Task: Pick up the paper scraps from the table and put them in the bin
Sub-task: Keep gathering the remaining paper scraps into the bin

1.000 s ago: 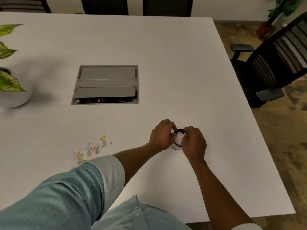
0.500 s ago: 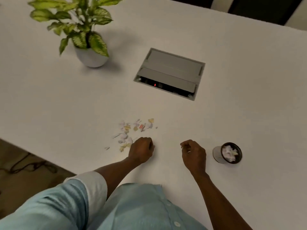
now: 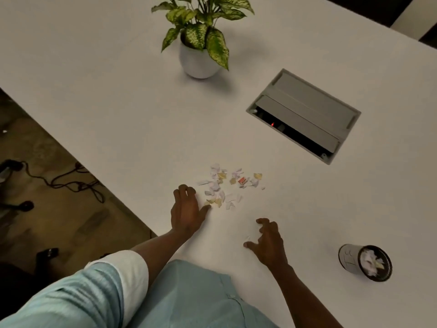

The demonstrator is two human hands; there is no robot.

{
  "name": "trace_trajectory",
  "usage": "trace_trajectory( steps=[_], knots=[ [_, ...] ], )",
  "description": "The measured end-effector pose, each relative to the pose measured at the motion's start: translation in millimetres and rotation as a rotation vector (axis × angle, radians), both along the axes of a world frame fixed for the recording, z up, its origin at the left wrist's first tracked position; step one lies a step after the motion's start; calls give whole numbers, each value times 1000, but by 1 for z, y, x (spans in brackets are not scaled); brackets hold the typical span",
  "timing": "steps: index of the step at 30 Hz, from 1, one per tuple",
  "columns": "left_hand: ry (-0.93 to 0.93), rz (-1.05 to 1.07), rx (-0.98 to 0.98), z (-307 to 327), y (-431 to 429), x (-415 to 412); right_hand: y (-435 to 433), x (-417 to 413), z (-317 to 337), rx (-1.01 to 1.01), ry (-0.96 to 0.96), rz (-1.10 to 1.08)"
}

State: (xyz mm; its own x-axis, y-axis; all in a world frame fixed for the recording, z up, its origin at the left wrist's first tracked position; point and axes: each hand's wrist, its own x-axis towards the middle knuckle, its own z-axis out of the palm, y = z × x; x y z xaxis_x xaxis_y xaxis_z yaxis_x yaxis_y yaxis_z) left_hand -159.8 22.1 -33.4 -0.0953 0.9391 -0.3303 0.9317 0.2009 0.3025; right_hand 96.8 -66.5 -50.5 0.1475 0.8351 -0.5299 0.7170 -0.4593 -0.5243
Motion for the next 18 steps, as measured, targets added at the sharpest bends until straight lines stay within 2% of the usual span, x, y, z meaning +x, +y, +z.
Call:
trace_trajectory(
  steps=[6,11,18],
  knots=[
    [23,-16,-58,-13,1,-13,15,-26,-7,25,-8,-19],
    [-45,-59,-83,-18,4,-5,46,-40,-9,63,-24,-14],
    [-157,-135,-65,-20,14,14,80,-52,-13,69,-65,177]
  ],
)
